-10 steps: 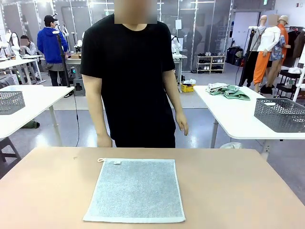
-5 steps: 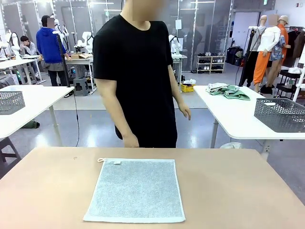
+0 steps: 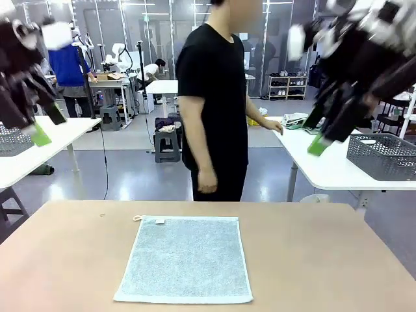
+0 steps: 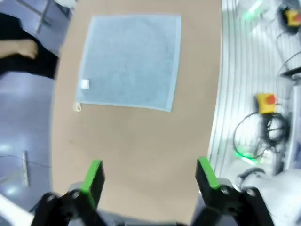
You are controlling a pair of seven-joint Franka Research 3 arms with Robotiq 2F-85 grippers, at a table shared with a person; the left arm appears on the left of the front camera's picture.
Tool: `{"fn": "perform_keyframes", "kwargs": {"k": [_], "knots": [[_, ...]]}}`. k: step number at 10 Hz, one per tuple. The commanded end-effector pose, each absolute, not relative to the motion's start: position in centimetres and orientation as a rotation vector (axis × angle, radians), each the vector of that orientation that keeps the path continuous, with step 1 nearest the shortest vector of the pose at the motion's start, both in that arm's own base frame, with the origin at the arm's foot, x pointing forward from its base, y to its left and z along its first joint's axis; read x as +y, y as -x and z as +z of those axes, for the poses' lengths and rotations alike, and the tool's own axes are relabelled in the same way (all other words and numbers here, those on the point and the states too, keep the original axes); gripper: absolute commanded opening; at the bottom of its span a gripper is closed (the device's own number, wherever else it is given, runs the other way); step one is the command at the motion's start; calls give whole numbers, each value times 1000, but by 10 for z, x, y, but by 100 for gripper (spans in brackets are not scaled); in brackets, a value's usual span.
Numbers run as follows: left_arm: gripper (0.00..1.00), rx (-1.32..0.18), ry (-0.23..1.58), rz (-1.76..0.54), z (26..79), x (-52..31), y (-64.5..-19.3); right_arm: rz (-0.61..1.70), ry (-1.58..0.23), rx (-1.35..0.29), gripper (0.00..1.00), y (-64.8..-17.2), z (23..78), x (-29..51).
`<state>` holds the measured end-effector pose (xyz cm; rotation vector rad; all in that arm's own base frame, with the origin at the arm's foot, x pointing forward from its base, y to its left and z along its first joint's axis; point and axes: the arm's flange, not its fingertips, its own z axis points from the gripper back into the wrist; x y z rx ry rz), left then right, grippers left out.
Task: Fold the towels and place them in the basket.
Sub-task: When a person lays out a Towel with hook on the table, fold it in half twice.
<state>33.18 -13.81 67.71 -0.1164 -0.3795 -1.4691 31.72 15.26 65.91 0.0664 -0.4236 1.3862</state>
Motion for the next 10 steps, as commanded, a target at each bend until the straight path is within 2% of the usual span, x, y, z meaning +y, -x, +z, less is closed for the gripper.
{"fn": "perform_keyframes", "kwargs": {"k": [1,4,5,6,10], "knots": [[98,-402,58,-1503,635,-145,-314,1429,-37,-404,94,-328,625,168],[98,-497,-21,-1521,596,-157,-305,1445,-69,-375,94,-333,598,181],[98,-487,-25,-1505,594,-156,-306,1437,-79,-379,94,-334,599,180],[98,-432,48,-1527,603,-160,-310,1437,-64,-359,94,-333,597,184],[98,-432,48,-1527,603,-160,-310,1437,-64,-359,94,-333,597,184]]}}
